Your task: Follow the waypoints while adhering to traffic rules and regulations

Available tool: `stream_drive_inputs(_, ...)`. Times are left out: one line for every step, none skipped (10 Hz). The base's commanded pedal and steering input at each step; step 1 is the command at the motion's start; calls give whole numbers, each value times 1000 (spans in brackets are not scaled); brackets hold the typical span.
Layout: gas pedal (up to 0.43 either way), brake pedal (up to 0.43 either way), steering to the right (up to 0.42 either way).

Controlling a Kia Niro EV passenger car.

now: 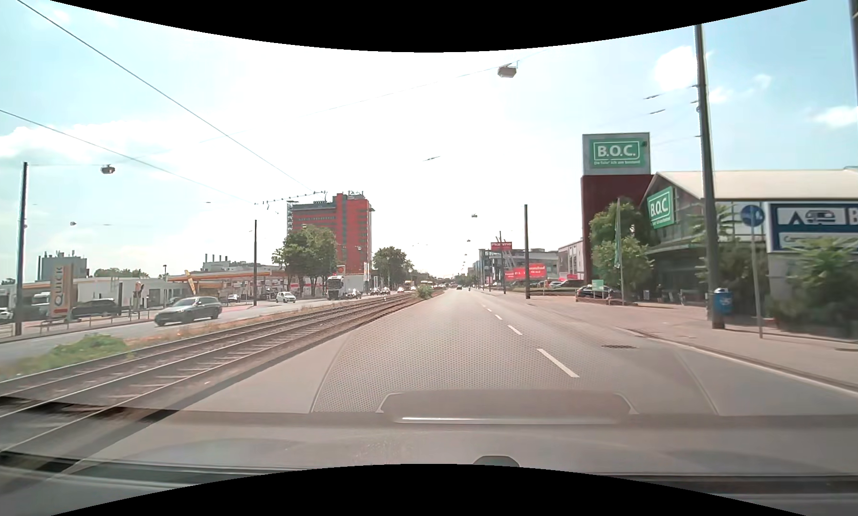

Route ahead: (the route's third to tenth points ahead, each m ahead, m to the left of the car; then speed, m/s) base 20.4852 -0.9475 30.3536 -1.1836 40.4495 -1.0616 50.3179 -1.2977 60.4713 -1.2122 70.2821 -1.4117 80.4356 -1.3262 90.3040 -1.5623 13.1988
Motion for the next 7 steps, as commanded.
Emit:
stream_drive_inputs(59,0,-4)
stream_drive_inputs(59,0,-4)
stream_drive_inputs(59,0,-4)
stream_drive_inputs(59,0,-4)
stream_drive_inputs(59,0,-4)
stream_drive_inputs(59,0,-5)
stream_drive_inputs(59,0,-5)
